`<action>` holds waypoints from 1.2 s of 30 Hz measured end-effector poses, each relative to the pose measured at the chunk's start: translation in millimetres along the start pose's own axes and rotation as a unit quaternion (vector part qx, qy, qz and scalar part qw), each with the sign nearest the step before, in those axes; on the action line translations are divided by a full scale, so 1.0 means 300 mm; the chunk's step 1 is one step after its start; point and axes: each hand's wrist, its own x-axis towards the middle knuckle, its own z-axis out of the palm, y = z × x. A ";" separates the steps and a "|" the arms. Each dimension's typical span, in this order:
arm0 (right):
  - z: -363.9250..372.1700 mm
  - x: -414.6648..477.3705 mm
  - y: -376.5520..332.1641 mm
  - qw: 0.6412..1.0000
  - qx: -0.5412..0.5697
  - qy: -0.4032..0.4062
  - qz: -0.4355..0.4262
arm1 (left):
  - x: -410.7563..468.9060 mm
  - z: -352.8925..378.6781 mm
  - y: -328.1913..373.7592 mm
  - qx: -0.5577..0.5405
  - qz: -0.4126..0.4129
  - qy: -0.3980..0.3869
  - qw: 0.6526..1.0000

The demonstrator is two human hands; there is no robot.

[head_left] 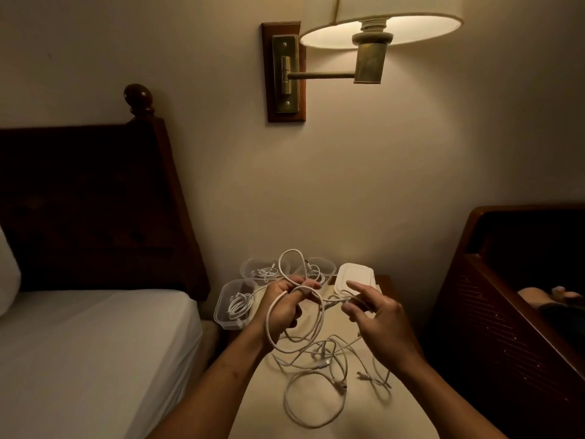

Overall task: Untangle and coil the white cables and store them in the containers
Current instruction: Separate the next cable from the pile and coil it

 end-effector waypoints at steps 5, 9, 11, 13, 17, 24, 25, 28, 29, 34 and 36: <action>0.021 0.006 0.004 0.999 0.009 -0.049 0.011 | -0.003 -0.017 -0.016 -0.070 0.034 -0.003 0.997; 0.042 0.003 0.021 0.993 -0.043 -0.100 -0.036 | 0.007 -0.022 -0.006 -0.178 0.024 -0.013 0.984; 0.045 0.014 0.031 0.994 -0.047 -0.091 -0.045 | 0.004 -0.015 -0.007 -0.160 0.011 -0.015 0.987; 0.038 0.028 0.038 0.995 -0.031 -0.091 -0.027 | 0.002 -0.017 -0.010 -0.127 0.009 -0.023 0.992; 0.018 0.052 0.049 0.992 -0.049 -0.114 -0.003 | -0.003 -0.035 -0.005 -0.063 0.007 -0.030 0.998; -0.018 0.105 0.052 0.962 -0.140 -0.221 -0.080 | -0.005 -0.028 -0.011 0.062 0.027 0.007 0.998; -0.021 0.114 0.052 0.961 -0.146 -0.221 -0.077 | -0.004 -0.028 -0.010 0.071 0.036 0.008 0.997; -0.018 0.133 0.052 0.952 -0.187 -0.215 -0.108 | 0.004 -0.025 -0.007 0.090 0.055 0.013 0.994; -0.015 0.136 0.050 0.946 -0.203 -0.215 -0.131 | 0.007 -0.024 -0.004 0.093 0.057 0.013 0.994; 0.007 0.141 0.061 0.949 -0.197 -0.215 -0.123 | 0.004 -0.014 0.033 0.007 0.094 0.039 0.995; 0.019 0.137 0.075 0.949 -0.206 -0.213 -0.105 | 0.006 -0.008 0.036 -0.041 0.090 0.055 0.994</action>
